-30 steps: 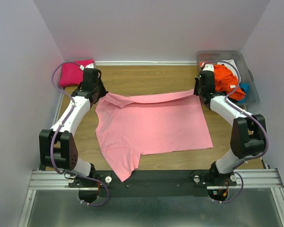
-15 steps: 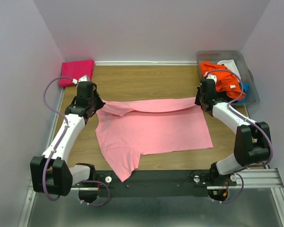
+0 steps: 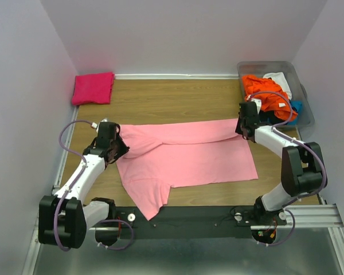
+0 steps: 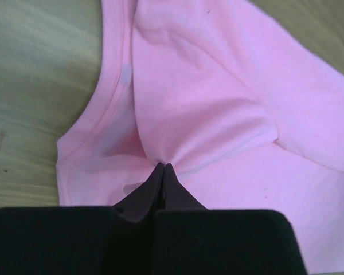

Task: Fold and stack the t-shirts
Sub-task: Fold the tshirt

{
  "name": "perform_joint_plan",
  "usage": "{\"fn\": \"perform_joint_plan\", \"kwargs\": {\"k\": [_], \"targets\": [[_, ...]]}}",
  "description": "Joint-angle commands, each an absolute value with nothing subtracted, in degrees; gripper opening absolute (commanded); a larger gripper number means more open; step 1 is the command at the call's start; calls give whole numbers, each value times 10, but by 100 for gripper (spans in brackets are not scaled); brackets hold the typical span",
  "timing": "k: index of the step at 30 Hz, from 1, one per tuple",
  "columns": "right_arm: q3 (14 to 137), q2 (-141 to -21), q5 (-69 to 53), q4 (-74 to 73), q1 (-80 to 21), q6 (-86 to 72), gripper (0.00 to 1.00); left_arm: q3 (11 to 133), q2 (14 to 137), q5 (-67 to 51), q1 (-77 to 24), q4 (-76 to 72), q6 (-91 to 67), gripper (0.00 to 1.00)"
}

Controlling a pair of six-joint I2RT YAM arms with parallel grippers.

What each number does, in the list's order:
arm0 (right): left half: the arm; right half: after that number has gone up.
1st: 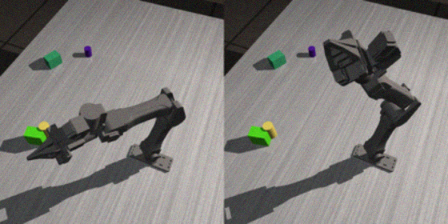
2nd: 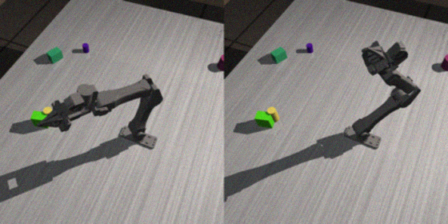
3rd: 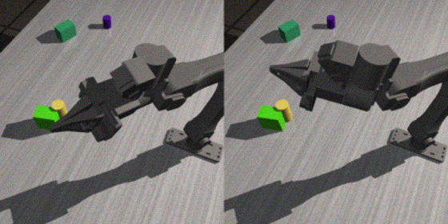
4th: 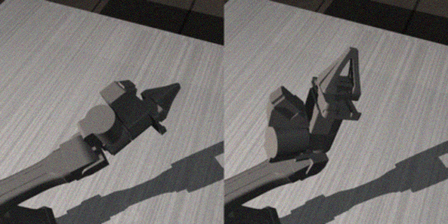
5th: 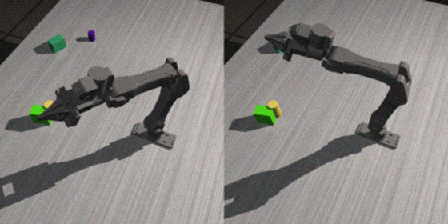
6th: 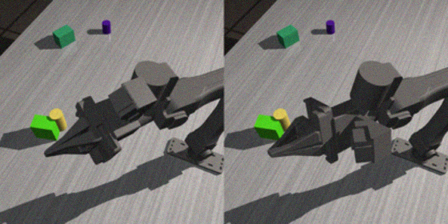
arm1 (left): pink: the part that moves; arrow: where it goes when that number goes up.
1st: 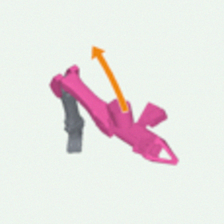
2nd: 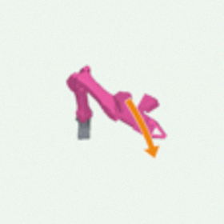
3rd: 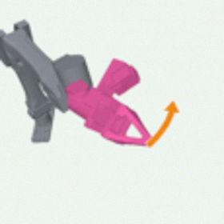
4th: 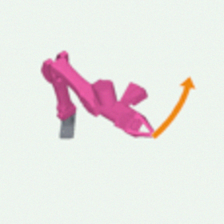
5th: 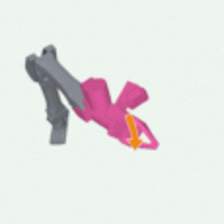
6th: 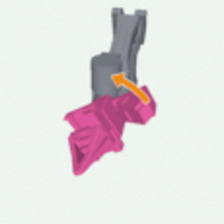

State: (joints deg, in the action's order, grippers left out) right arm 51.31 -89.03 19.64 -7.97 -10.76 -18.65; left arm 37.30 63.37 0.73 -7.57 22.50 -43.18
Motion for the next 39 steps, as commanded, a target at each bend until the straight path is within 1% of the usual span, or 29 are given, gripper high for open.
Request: {"fn": "perform_joint_plan", "kwargs": {"k": [1,3,4,5,6,7,8,9,10,13,16,19,22,26,30,32,37,39], "targets": [[511,-925,214,-95,-105,-206,11,342,609,-14,-73,198,-467,0],[507,-926,203,-95,-104,-212,19,336,599,-4,-73,201,-472,0],[506,-923,192,-96,-105,-212,28,331,594,-4,-73,207,-478,6],[505,-919,187,-99,-105,-213,34,331,582,22,-73,211,-482,14],[505,-909,182,-103,-105,-210,40,333,573,28,-73,219,-485,36],[505,-901,173,-106,-104,-210,49,335,565,34,-73,220,-490,48],[509,-886,169,-113,-104,-207,53,337,547,47,-73,221,-490,66],[512,-877,164,-117,-105,-207,55,339,539,54,-73,221,-490,66],[515,-869,156,-121,-105,-205,59,345,533,62,-73,221,-487,73],[534,-843,129,-132,-105,-198,59,361,527,91,-72,208,-475,75],[555,-838,91,-131,-105,-188,59,370,554,105,-71,172,-454,74],[576,-859,27,-132,-105,-192,58,379,599,121,-69,114,-432,72],[586,-881,7,-131,-104,-211,57,396,668,127,-52,52,-406,66],[604,-918,11,-128,-104,-226,56,446,791,116,-26,18,-384,63],[620,-965,21,-122,-105,-227,54,483,875,82,-6,3,-374,55],[623,-976,31,-121,-105,-228,54,504,917,60,-4,3,-367,53],[625,-996,29,-121,-105,-217,53,532,967,47,-4,-10,-370,46],[624,-1005,33,-121,-105,-213,53,541,979,45,-4,-11,-365,45]]}}
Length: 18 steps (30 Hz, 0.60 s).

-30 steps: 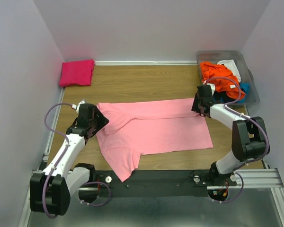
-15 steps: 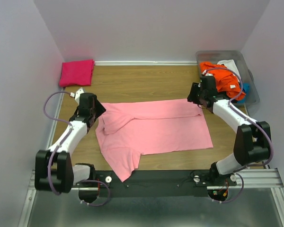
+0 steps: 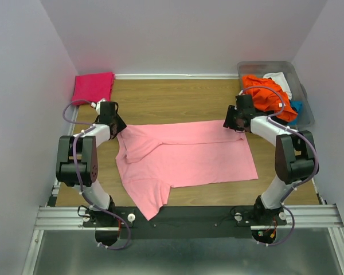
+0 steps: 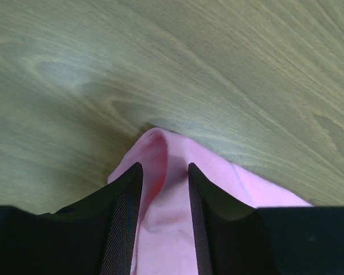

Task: Fold and stack the t-shirts
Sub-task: Fold the tshirt

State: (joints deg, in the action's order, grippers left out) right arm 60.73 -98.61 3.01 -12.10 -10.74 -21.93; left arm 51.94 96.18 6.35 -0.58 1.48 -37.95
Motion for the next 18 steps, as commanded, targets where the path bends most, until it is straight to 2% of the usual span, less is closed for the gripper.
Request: {"fn": "perform_joint_plan", "kwargs": {"k": [1,3,6,7,8,14,18], "targets": [[624,-1010,37,-121,-104,-213,53,549,985,43,-4,-8,-364,45],[624,-1024,41,-120,-105,-210,53,554,999,48,-4,-7,-363,43],[628,-1042,50,-119,-104,-207,53,556,1011,70,-4,-4,-364,26],[628,-1046,54,-119,-103,-207,53,557,1013,83,-4,-1,-364,14],[628,-1051,54,-118,-102,-207,53,562,1018,104,12,6,-361,11],[642,-1086,47,-119,-101,-218,52,609,1053,138,42,38,-345,0],[669,-1107,42,-120,-101,-220,53,680,1102,142,52,68,-338,0]]}}
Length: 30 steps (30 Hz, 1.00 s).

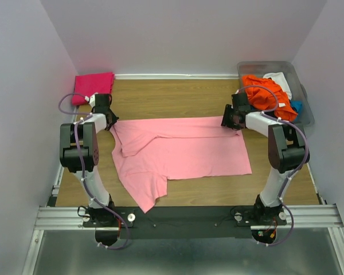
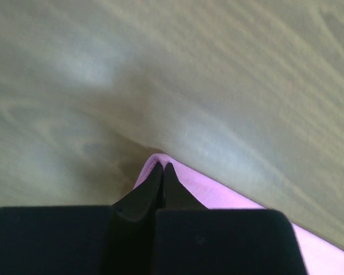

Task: Fold and stack the t-shirts
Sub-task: Fold the tshirt

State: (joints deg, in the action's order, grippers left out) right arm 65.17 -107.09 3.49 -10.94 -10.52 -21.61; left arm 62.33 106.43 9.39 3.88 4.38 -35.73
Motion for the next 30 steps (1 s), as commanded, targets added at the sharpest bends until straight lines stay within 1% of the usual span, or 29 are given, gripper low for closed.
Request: {"fn": "perform_joint_plan", "kwargs": {"k": [1,2,3,6,7,9,10,12,13,14,15,16,17,20,21,24,28,30], "targets": [[677,-1110,41,-119,-101,-220,53,695,1111,142,51,75,-336,0],[692,-1115,37,-120,-101,-220,53,719,1116,140,51,74,-335,0],[700,-1117,34,-120,-101,-218,53,729,1128,137,51,73,-331,3],[726,-1107,19,-123,-101,-218,53,766,1136,130,50,78,-321,18],[729,-1100,18,-123,-101,-221,53,770,1135,127,51,80,-319,27],[733,-1071,20,-126,-100,-221,54,769,1116,125,49,79,-318,37],[731,-1062,24,-127,-101,-223,54,766,1108,126,48,79,-316,48],[718,-1033,40,-132,-100,-225,54,752,1076,131,42,76,-314,60],[714,-1025,47,-133,-101,-228,54,740,1063,134,38,75,-313,71],[708,-1020,52,-136,-101,-231,54,734,1038,141,31,74,-313,75],[698,-1012,54,-137,-101,-236,54,727,1025,145,26,74,-313,83],[693,-1008,54,-138,-101,-240,54,721,1013,150,22,74,-313,86],[686,-1008,60,-138,-101,-245,54,707,999,155,18,75,-312,88],[665,-1006,76,-139,-101,-268,53,674,950,166,2,78,-303,88],[661,-1007,81,-139,-101,-274,53,665,927,169,-19,78,-296,88],[651,-1012,105,-139,-101,-285,49,628,896,161,-67,85,-288,85],[646,-1023,123,-138,-101,-294,41,568,875,138,-77,83,-306,79],[645,-1030,127,-139,-101,-298,41,542,875,142,-77,83,-303,77]]}}
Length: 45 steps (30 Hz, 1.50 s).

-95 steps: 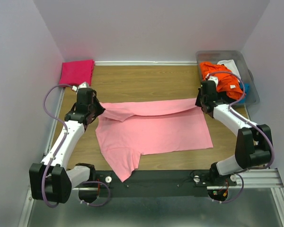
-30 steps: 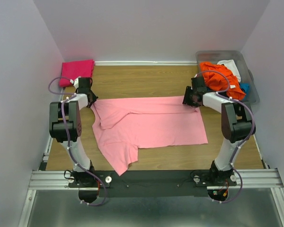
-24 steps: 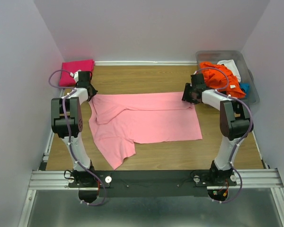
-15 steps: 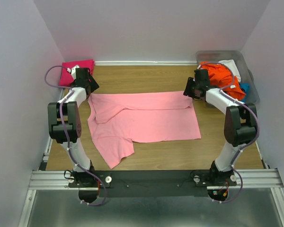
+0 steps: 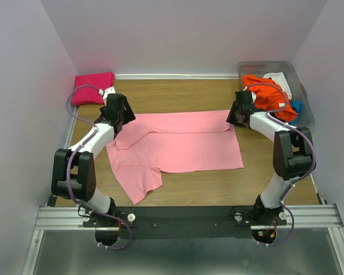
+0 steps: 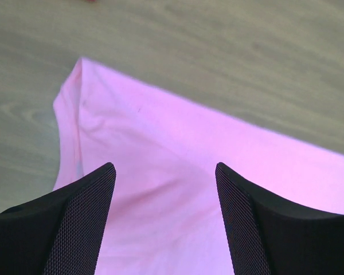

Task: Fold and stack the t-shirts
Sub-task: Fold the tshirt

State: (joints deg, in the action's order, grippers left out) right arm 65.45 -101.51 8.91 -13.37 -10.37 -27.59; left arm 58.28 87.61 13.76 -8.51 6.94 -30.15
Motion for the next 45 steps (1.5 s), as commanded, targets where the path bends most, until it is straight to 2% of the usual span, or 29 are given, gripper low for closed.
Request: {"fn": "perform_joint_plan", "kwargs": {"k": [1,20,23,26,37,39,43,45], "targets": [[643,-1032,128,-138,-101,-299,41,536,875,145,-77,83,-301,76],[642,-1078,127,-135,-101,-291,38,480,858,157,-79,55,-281,75],[637,-1055,138,-138,-101,-281,25,479,860,160,-79,54,-279,75],[637,-1039,149,-148,-101,-269,19,478,859,163,-80,53,-279,75],[657,-1004,192,-216,-101,-233,22,478,863,170,-80,52,-276,75],[653,-995,193,-226,-101,-230,25,478,866,170,-80,54,-277,75],[652,-984,218,-257,-101,-235,38,478,867,170,-80,58,-279,75],[654,-976,211,-262,-102,-233,39,481,866,176,-80,63,-280,75]]}}
